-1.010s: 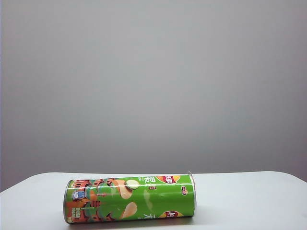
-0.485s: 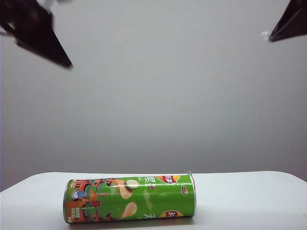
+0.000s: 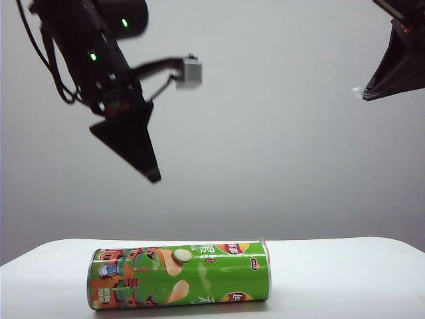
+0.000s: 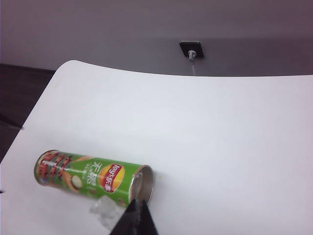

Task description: Pick up the green tub of chips from the desk, pull out the transparent container with the chips inside partially, and then place the chips back on the desk.

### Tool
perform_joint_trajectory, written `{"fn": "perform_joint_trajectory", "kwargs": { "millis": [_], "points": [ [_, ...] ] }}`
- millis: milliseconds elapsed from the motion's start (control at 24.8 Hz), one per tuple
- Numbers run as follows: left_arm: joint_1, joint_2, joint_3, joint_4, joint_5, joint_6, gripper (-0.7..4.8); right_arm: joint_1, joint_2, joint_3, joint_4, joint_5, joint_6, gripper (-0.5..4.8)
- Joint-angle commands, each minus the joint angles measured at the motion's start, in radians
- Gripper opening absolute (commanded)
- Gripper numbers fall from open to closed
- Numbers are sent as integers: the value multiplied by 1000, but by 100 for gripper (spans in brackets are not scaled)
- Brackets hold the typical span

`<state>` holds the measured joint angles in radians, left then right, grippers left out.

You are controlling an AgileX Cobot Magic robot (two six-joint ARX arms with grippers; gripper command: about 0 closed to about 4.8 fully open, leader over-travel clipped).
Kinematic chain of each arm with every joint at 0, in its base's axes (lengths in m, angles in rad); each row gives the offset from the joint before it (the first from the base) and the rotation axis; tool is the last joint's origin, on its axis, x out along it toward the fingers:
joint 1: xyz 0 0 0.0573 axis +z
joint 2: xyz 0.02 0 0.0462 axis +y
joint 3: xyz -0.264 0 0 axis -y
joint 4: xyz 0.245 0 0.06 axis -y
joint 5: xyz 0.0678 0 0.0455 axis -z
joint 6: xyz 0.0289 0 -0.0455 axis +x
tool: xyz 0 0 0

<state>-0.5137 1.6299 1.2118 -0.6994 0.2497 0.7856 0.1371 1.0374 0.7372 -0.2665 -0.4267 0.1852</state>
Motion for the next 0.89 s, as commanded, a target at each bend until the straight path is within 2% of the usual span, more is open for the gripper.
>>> {"fn": "perform_joint_trajectory", "kwargs": {
  "millis": [40,444,646,888],
  "points": [
    [2,65,10,-15,-3,-39,479,1,-2,3,1,-60,-21,-5],
    [2,207,11,46,-71,-33,479,1,-1,2,-15,-73,-40,-5],
    [1,270,12,60,-51,-25,479,1,0,0,-19,-73,-53,-5],
    [2,326,12,92,-53,53,479,1,0,0,-22,-73,-55,-5]
  ]
}}
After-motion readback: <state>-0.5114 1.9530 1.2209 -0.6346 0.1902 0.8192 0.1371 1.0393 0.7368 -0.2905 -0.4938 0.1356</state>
